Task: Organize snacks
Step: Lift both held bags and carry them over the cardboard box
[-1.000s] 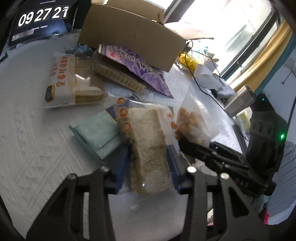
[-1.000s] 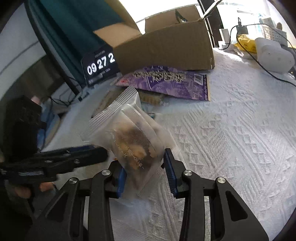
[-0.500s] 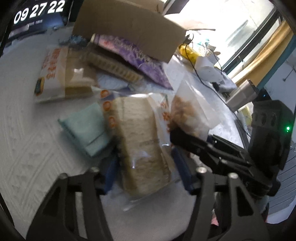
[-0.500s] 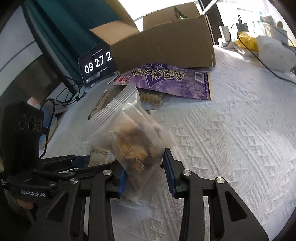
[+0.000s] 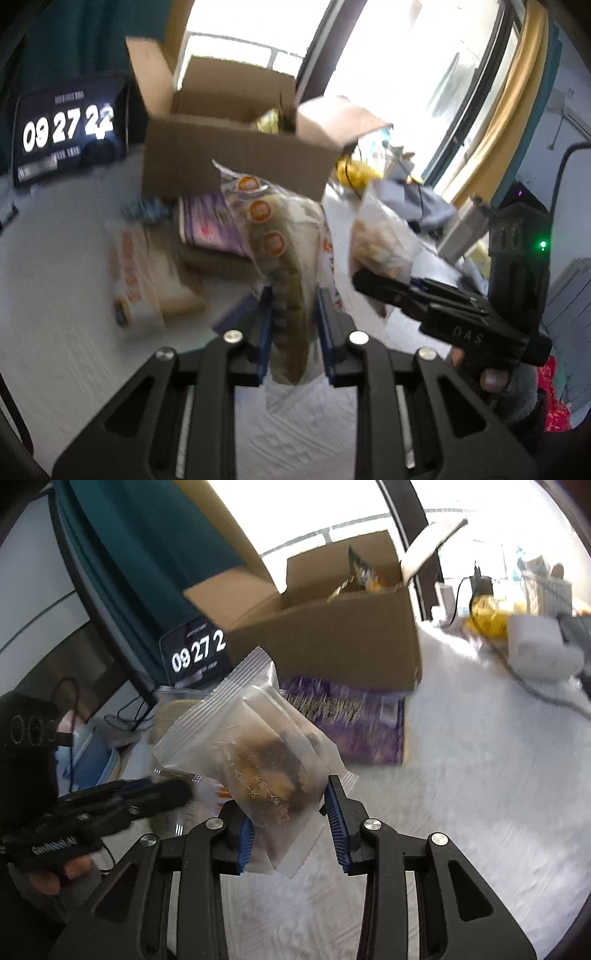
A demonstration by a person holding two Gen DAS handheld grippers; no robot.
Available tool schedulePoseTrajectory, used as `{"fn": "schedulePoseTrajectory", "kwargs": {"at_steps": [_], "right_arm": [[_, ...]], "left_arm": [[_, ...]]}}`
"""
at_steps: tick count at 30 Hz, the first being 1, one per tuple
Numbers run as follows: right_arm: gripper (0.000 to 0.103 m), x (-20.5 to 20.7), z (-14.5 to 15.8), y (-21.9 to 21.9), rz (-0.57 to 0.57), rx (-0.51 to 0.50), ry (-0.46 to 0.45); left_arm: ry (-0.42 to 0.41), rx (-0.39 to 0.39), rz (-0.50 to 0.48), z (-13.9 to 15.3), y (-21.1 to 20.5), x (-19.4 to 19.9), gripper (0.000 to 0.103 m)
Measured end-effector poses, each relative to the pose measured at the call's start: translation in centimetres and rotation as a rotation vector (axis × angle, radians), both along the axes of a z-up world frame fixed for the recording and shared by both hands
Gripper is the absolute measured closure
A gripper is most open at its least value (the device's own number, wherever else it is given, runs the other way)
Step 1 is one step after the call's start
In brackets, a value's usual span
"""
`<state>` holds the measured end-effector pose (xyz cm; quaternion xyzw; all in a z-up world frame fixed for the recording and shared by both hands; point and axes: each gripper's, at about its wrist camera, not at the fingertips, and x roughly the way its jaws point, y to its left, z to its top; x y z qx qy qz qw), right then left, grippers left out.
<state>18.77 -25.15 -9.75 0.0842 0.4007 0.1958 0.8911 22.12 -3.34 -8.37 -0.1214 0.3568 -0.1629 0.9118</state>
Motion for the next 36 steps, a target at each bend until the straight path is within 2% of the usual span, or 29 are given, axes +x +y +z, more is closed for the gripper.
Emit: {"fn": "schedulePoseTrajectory", "kwargs": {"at_steps": [7, 19, 27, 36], "right_arm": [[0.066, 3.6, 3.4, -1.2, -0.028, -0.022, -0.087], [0.066, 12.0, 7.4, -1.2, -0.060, -0.063, -0.194], [0.066, 17.8, 7.9, 0.2, -0.046, -0.081, -0.211], [0.066, 22.6, 8.2, 2.3, -0.046, -0.104, -0.238]], "left_arm": [[-0.089, 0.043, 0.047, 3.2, 2.2, 3.5, 0.080], [-0.229, 0.103, 0.127, 7.8, 6.7, 11.5, 0.080], [-0.262, 0.133, 0.150, 8.7, 8.1, 17.4, 0.080], [-0.288, 0.269, 0.189, 8.6, 7.6, 23.1, 0.079]]}}
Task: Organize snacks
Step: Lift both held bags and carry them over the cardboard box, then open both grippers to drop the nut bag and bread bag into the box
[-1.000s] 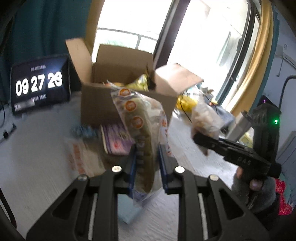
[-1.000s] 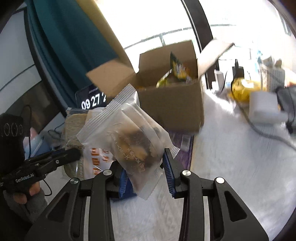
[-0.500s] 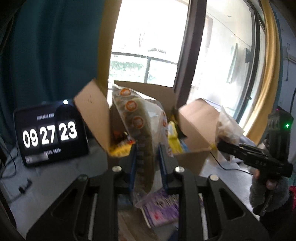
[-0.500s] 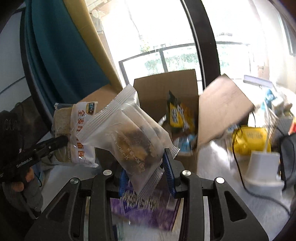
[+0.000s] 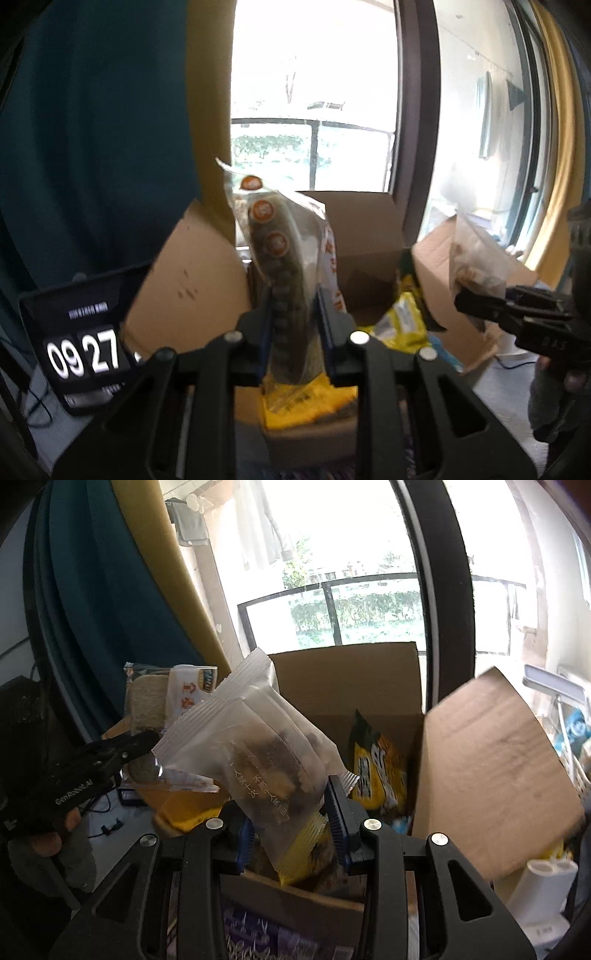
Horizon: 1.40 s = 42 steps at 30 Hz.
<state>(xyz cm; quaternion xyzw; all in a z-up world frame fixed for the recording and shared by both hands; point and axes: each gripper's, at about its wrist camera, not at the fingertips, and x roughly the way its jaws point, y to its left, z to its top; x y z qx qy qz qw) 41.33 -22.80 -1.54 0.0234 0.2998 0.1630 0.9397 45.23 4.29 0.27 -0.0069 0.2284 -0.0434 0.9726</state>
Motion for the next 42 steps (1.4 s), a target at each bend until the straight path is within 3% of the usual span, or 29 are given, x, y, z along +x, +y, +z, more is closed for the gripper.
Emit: {"fn": "schedulePoseTrajectory", "kwargs": {"at_steps": [7, 9, 10, 13, 20, 24, 42], "right_arm": [[0.066, 3.7, -0.1, 1.6, -0.016, -0.011, -0.012], [0.066, 4.3, -0.2, 2.1, -0.019, -0.010, -0.010], [0.066, 4.8, -0.3, 2.3, -0.022, -0.013, -0.009], [0.066, 5.7, -0.6, 3.1, -0.031, -0.028, -0.006], [0.065, 7.0, -1.3, 4.1, -0.066, -0.043, 0.043], [0.058, 7.2, -1.2, 4.4, -0.077, -0.063, 0.057], [0.055, 0.5, 1.5, 3.4, -0.081, -0.100, -0.010]], "left_arm": [[0.023, -0.001, 0.035, -0.1, 0.5, 3.0, 0.073], [0.013, -0.006, 0.041, 0.1, 0.6, 2.8, 0.059], [0.001, -0.012, 0.043, 0.2, 0.8, 2.6, 0.048], [-0.009, -0.012, 0.046, 0.3, 0.8, 2.4, 0.041], [-0.031, -0.012, 0.057, 1.0, 1.2, 1.2, 0.038], [-0.046, -0.013, 0.063, 1.4, 1.5, 0.3, 0.037], [-0.084, -0.020, 0.043, 3.5, 0.5, -6.4, 0.037]]}}
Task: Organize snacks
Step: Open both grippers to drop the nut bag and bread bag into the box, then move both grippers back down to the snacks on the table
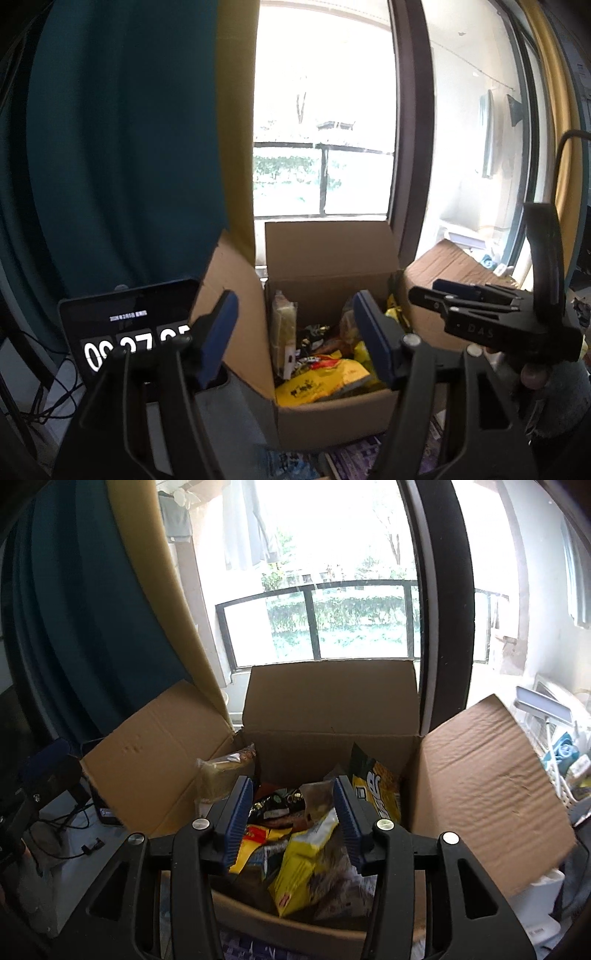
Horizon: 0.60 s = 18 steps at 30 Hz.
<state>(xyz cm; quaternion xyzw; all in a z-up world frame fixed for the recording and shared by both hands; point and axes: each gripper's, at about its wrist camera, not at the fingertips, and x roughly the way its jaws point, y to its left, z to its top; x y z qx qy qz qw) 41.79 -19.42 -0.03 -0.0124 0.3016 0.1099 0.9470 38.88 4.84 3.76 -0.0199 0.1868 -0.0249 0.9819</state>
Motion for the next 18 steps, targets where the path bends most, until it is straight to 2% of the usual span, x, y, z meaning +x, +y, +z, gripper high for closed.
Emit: {"fn": "schedulePoseTrajectory", "kwargs": {"at_steps": [10, 18], "right_arm": [[0.055, -5.9, 0.9, -0.6, -0.009, -0.002, -0.024], [0.054, -9.8, -0.6, -1.9, 0.007, -0.002, -0.012]], "left_arm": [[-0.019, 0.001, -0.008, 0.0, -0.8, -5.1, 0.037], [0.026, -0.021, 0.004, -2.5, -0.8, -8.0, 0.036]]}}
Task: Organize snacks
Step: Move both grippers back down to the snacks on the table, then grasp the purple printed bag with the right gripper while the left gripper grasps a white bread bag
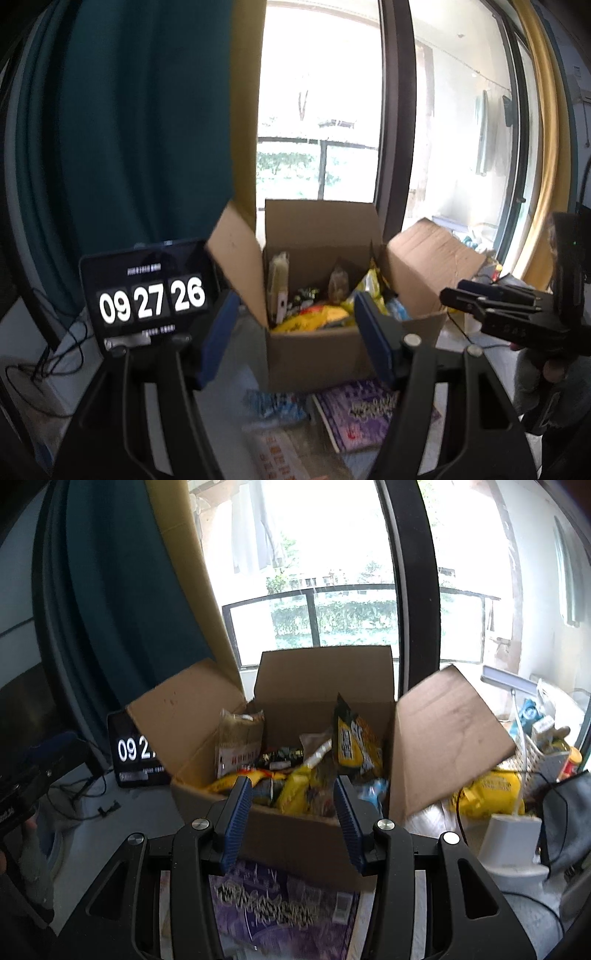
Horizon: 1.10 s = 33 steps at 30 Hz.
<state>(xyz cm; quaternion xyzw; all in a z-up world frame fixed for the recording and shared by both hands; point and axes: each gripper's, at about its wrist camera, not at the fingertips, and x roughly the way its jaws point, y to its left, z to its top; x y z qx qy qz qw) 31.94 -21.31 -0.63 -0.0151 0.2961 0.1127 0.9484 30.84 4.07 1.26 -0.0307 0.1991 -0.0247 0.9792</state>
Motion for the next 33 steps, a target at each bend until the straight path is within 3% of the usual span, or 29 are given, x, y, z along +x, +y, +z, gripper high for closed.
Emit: {"fn": "schedulePoseTrajectory", "kwargs": {"at_steps": [7, 14, 19, 33], "right_arm": [[0.051, -2.9, -2.9, -0.6, 0.021, -0.032, 0.050], [0.037, -5.2, -7.2, -0.6, 0.081, -0.066, 0.137], [0.033, -5.8, -10.3, -0.1, 0.099, -0.130, 0.188], [0.032, -5.8, -15.7, 0.0, 0.076, -0.330, 0.293]], "left_arm": [[0.072, -0.010, 0.008, -3.5, -0.4, -1.6, 0.036], [0.169, 0.011, 0.015, -7.7, -0.8, -2.9, 0.036], [0.252, -0.007, 0.033, -11.0, -0.1, -3.7, 0.036], [0.325, -0.092, 0.067, -14.1, 2.0, -4.6, 0.036]]}}
